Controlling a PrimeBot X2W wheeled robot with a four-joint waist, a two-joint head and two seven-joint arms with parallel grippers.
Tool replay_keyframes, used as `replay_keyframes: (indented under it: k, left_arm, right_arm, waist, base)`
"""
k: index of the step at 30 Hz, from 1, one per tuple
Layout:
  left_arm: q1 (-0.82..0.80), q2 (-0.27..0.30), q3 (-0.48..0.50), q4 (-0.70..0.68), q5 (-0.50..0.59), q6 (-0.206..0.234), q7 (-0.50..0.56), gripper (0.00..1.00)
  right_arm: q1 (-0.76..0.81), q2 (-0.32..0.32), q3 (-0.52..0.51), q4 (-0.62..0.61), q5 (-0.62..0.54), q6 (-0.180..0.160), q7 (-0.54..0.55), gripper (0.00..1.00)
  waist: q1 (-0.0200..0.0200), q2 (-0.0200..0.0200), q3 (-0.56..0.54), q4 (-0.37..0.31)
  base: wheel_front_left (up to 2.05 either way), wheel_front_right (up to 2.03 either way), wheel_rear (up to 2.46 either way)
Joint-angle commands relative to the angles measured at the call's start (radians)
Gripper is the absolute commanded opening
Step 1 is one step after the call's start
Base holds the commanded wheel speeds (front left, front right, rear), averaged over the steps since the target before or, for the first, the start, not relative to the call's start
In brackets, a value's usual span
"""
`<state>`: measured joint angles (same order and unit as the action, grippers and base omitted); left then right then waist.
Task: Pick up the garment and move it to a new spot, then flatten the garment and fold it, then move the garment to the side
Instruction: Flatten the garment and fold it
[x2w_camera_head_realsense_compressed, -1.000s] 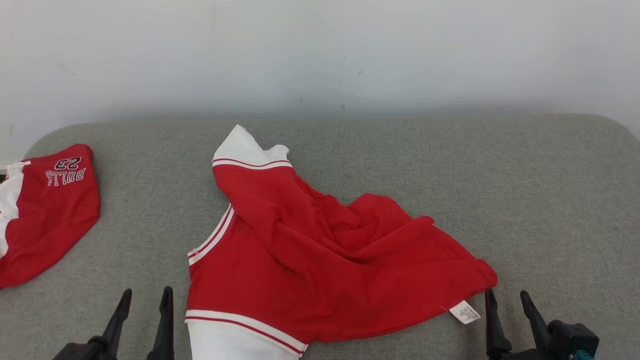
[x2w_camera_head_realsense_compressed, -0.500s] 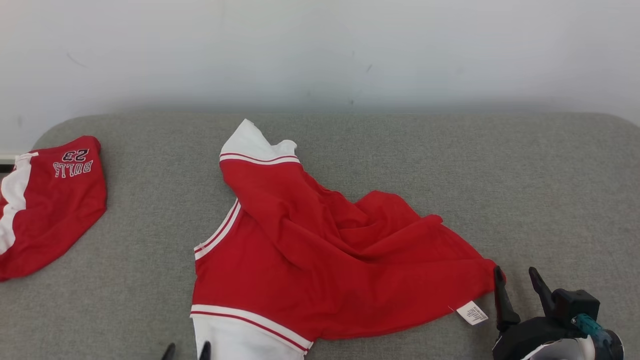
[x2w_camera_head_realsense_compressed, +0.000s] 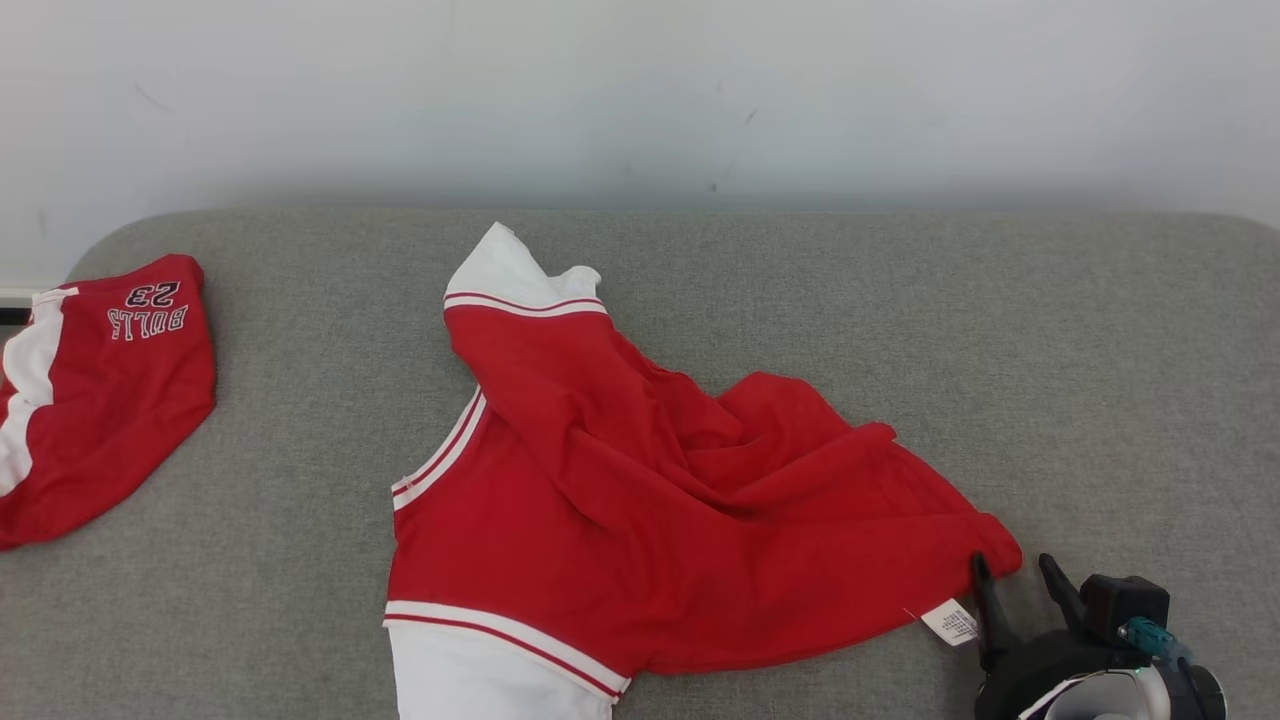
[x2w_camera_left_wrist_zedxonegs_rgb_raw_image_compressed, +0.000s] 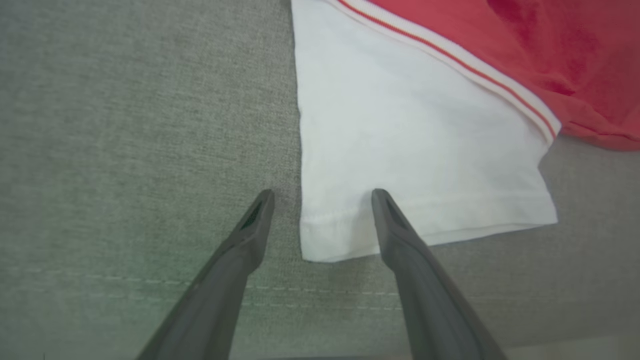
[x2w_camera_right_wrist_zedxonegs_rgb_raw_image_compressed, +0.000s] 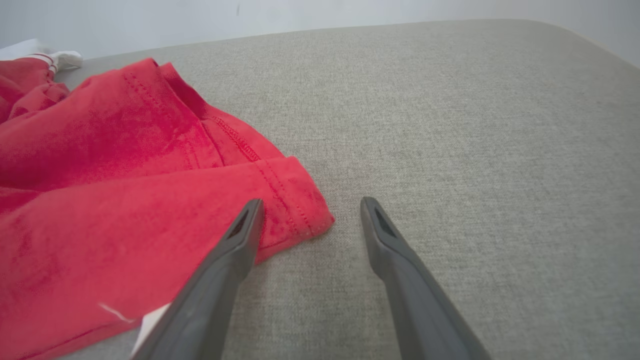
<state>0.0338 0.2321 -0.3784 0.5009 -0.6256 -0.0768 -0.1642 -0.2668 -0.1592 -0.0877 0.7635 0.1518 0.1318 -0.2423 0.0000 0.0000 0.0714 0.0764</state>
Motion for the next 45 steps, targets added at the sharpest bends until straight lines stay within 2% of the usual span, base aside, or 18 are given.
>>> replay_keyframes:
  k: [1, 4, 5, 6, 7, 8, 13, 16, 21, 26, 27, 33, 38, 44, 45]
  left_arm:
    - [-0.014, -0.008, -0.008, 0.021, -0.009, -0.004, 0.011, 1.00]
    - [-0.027, -0.015, -0.018, 0.061, -0.017, -0.011, 0.023, 1.00]
    - [-0.030, -0.017, -0.022, 0.073, -0.019, -0.015, 0.029, 0.98]
    - [-0.033, -0.022, -0.026, 0.085, -0.026, -0.020, 0.036, 0.49]
    - [-0.037, -0.027, -0.032, 0.097, -0.028, -0.022, 0.044, 0.35]
    - [-0.043, -0.032, -0.038, 0.105, -0.026, -0.026, 0.047, 0.00]
    - [-0.062, -0.039, -0.030, 0.129, -0.042, -0.037, 0.001, 0.00]
    - [-0.068, -0.030, -0.013, 0.095, -0.053, -0.037, -0.041, 0.00]
    - [-0.094, 0.016, 0.046, -0.050, -0.060, -0.024, -0.074, 0.00]
    - [-0.208, 0.080, 0.087, -0.237, -0.067, -0.010, -0.011, 0.00]
    - [-0.294, 0.122, 0.094, -0.294, -0.052, -0.008, 0.042, 0.00]
    - [-0.676, 0.195, 0.103, -0.353, -0.053, -0.029, 0.215, 0.00]
    - [-1.057, 0.233, 0.097, -0.280, -0.043, -0.044, 0.316, 0.00]
    - [-1.496, 0.262, 0.054, -0.115, 0.002, -0.053, 0.367, 0.00]
    - [-1.496, 0.262, 0.054, -0.115, 0.002, -0.053, 0.367, 0.00]
  right_arm:
    - [-0.012, -0.002, 0.007, 0.013, 0.009, -0.002, -0.005, 1.00]
    - [-0.029, 0.001, 0.020, 0.049, 0.012, -0.002, -0.006, 1.00]
    - [-0.033, 0.003, 0.025, 0.063, 0.015, -0.002, -0.006, 0.45]
    - [-0.036, 0.007, 0.030, 0.078, 0.017, -0.002, -0.005, 0.00]
    - [-0.039, 0.007, 0.034, 0.090, 0.020, -0.002, -0.006, 0.00]
    - [-0.044, 0.006, 0.038, 0.101, 0.021, -0.002, -0.008, 0.00]
    - [-0.052, 0.002, 0.041, 0.116, 0.023, -0.002, -0.019, 0.00]
    - [-0.036, 0.000, 0.042, 0.085, 0.034, -0.002, -0.022, 0.00]
    - [-0.014, -0.006, 0.060, -0.030, 0.066, -0.002, -0.024, 0.00]
    - [-0.073, -0.025, 0.100, -0.147, 0.107, -0.002, 0.001, 0.00]
    - [-0.122, -0.033, 0.116, -0.185, 0.135, -0.002, 0.036, 0.00]
    - [-0.390, -0.063, 0.145, -0.259, 0.214, -0.002, 0.157, 0.00]
    - [-0.692, -0.056, 0.149, -0.239, 0.266, -0.002, 0.270, 0.00]
    - [-1.086, -0.027, 0.101, -0.136, 0.309, -0.002, 0.352, 0.00]
    - [-1.086, -0.027, 0.101, -0.136, 0.309, -0.002, 0.352, 0.00]
  waist:
    - [0.0000, 0.0000, -0.001, 0.000]
    - [0.0000, 0.0000, -0.006, 0.000]
    - [0.0000, 0.0000, -0.008, 0.000]
    - [0.0000, 0.0000, -0.013, 0.001]
    - [0.0000, 0.0000, -0.018, 0.002]
    - [0.0000, 0.0000, -0.023, 0.002]
    - [0.0000, 0.0000, -0.054, -0.001]
    - [0.0000, 0.0000, -0.067, -0.005]
    - [0.0000, 0.0000, -0.067, -0.017]
    - [0.0000, 0.0000, -0.040, -0.029]
    - [0.0000, 0.0000, -0.019, -0.040]
    - [0.0000, 0.0000, 0.107, -0.073]
    - [0.0000, 0.0000, 0.267, -0.113]
    - [0.0000, 0.0000, 0.437, -0.166]
    - [0.0000, 0.0000, 0.437, -0.166]
  base:
    - [0.00, 0.00, 0.00]
    - [0.00, 0.00, 0.00]
    - [0.00, 0.00, 0.00]
    - [0.00, 0.00, 0.00]
    - [0.00, 0.00, 0.00]
    - [0.00, 0.00, 0.00]
    - [0.00, 0.00, 0.00]
    - [0.00, 0.00, 0.00]
    - [0.00, 0.00, 0.00]
    - [0.00, 0.00, 0.00]
    - [0.00, 0.00, 0.00]
    - [0.00, 0.00, 0.00]
    - [0.00, 0.00, 0.00]
    - [0.00, 0.00, 0.00]
    - [0.00, 0.00, 0.00]
